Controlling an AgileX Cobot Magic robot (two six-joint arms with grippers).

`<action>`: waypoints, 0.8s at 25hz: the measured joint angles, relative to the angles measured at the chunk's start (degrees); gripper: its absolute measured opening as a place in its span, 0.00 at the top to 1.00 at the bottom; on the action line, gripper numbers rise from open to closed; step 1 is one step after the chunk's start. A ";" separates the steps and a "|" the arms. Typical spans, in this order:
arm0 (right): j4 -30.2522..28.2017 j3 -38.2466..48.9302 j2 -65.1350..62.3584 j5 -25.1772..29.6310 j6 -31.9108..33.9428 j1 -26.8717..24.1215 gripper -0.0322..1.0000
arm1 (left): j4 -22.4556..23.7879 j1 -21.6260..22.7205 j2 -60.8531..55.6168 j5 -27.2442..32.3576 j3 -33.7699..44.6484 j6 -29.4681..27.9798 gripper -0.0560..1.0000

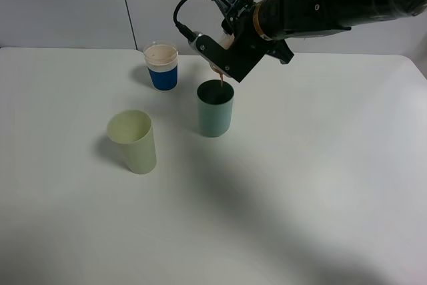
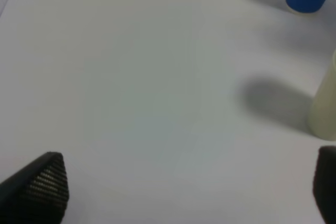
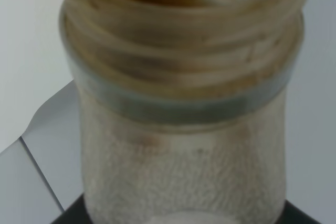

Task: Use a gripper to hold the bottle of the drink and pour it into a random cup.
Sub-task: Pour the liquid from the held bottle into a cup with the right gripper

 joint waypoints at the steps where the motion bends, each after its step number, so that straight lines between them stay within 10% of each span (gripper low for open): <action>1: -0.02 0.00 0.00 0.00 0.00 0.00 0.62 | 0.00 0.00 0.00 0.00 0.00 0.00 0.07; 20: -1.10 0.00 0.00 0.00 -2.57 0.00 0.62 | 0.00 0.00 0.00 0.00 0.00 0.00 0.07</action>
